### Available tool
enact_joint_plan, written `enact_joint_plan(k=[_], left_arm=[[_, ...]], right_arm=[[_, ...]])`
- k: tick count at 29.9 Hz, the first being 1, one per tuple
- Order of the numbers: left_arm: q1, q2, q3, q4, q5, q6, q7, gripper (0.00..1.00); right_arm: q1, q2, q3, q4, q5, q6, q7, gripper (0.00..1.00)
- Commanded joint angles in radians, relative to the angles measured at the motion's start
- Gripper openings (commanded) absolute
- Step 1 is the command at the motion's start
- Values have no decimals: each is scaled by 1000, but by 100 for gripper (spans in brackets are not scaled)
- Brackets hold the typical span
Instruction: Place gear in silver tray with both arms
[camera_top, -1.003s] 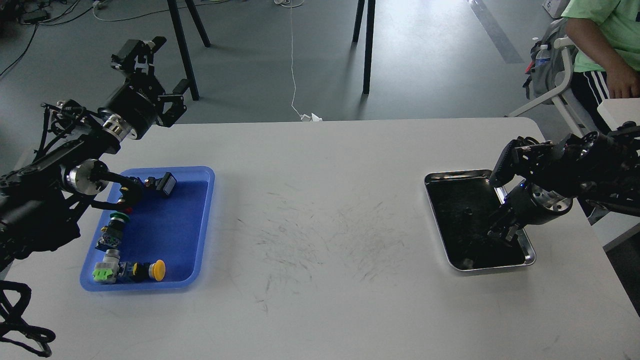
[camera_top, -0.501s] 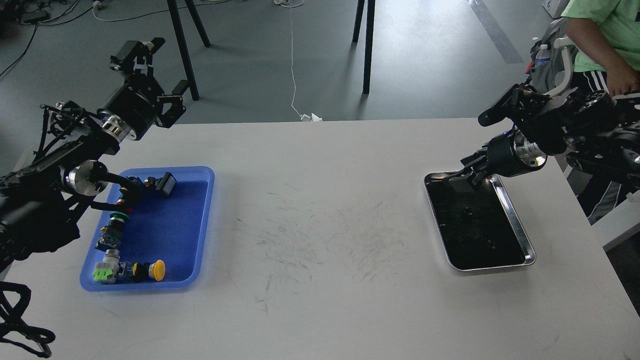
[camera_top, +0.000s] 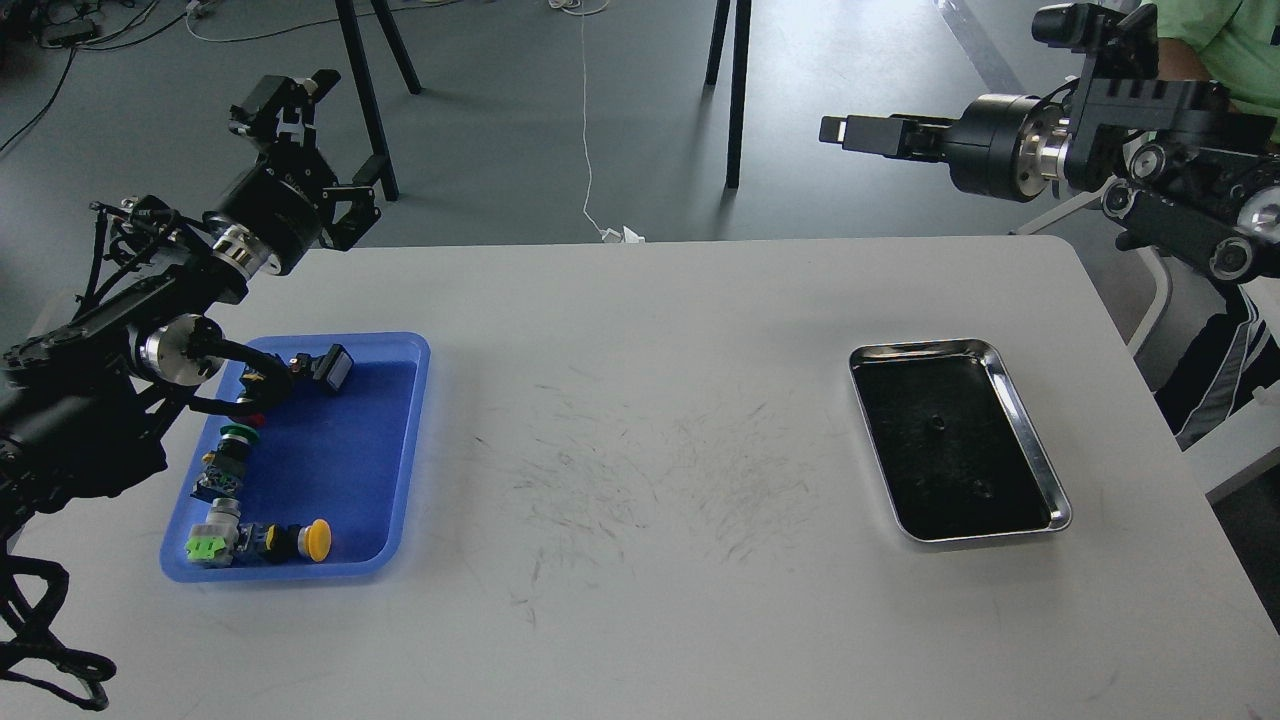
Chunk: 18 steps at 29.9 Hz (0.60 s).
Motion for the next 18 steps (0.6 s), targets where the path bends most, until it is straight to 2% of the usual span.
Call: enact_joint_plan(k=[1,3,4,8,13,17,18], left_arm=[[-2,-13,-6,0,-1,0,0,99],[-3,-38,-17,-7,-7,0,53,99],[-3,-47,-25,-4,-10,0,67,99],[-5,-65,-54,-4,-15,0,124,99],[-9,-99,-52,0,-15,2,127,99],[-11,-98,-54,2,-15,9,128,99],[-11,-93,-57,3,-16,19,128,99]], right_arm=[[-84,33,147,-38,132,-41,0,88],[-115,65,197,-57,188,-99,0,91],[-121,80,211,-63,212,-130,0,95],[-161,131,250,-69,310,-222,0,96],[-186,203,274,-69,324,-234,0,96],[-212,225,328,-69,455,-233,0,96],[-213,226,337,-69,504,-233,-16,96]])
